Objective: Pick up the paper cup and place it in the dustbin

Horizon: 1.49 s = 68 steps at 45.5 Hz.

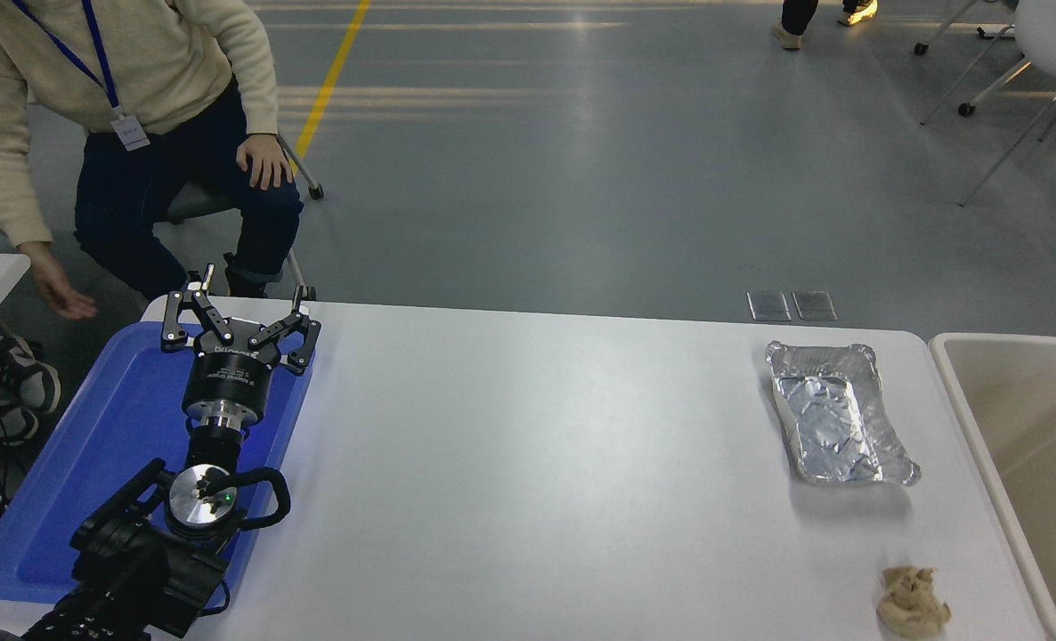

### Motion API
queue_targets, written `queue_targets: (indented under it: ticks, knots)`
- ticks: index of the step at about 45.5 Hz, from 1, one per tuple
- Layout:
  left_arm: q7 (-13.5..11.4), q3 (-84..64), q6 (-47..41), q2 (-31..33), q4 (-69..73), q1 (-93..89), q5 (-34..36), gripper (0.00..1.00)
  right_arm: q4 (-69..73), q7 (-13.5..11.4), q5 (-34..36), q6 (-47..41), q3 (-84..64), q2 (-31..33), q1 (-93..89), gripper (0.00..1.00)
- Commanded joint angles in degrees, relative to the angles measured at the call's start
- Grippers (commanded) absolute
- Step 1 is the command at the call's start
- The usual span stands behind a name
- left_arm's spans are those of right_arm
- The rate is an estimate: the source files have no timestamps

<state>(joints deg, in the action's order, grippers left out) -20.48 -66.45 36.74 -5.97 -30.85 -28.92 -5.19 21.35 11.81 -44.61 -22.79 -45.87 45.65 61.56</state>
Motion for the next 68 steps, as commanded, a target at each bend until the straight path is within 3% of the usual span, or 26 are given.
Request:
queue_targets:
  ticks: [1,6,18,45,47,49,50,51,52,68]
  knots:
    - [0.00,0.00,0.00,-0.01,0.00,0.00,0.00,1.00,-8.07,0.14,7.34,6.09,2.80,-6.18,-12.06,0.00]
    - [0.00,0.00,0.00,0.08,0.00,0.00,0.00,1.00,-11.32,0.14,12.26,8.55,2.71,-9.26,-17.34,0.00]
    - [0.00,0.00,0.00,0.08,0.00,0.00,0.00,1.00,-15.28,0.05,16.92,11.80,2.80,-13.13,-23.15,0.00]
    - [0.00,0.00,-0.09,0.08,0.00,-0.09,-0.08,1.00,-15.46,-0.03,17.10,15.76,3.15,-17.26,-25.43,0.00]
    - [0.00,0.00,0.00,0.16,0.00,-0.09,0.00,1.00,-15.46,0.05,17.10,15.67,3.15,-17.18,-25.08,0.06]
    - [0.00,0.00,0.00,0.16,0.00,-0.09,-0.08,1.00,-15.46,0.05,17.10,15.67,3.15,-17.17,-24.91,0.22]
    - [0.00,0.00,0.00,0.16,0.00,-0.09,0.00,1.00,-15.46,0.05,17.10,15.41,3.24,-17.09,-24.73,0.39]
    - [0.00,0.00,-0.09,0.16,0.00,-0.09,-0.08,1.00,-15.46,0.05,17.10,15.24,3.24,-17.09,-24.64,0.73]
    - [0.00,0.00,0.00,0.16,0.00,-0.09,0.00,1.00,-15.46,0.14,17.10,15.24,3.50,-17.09,-24.55,1.00]
    - [0.00,0.00,-0.09,0.16,0.00,-0.09,0.00,1.00,-15.29,0.23,17.45,14.18,5.44,-16.56,-21.74,1.00]
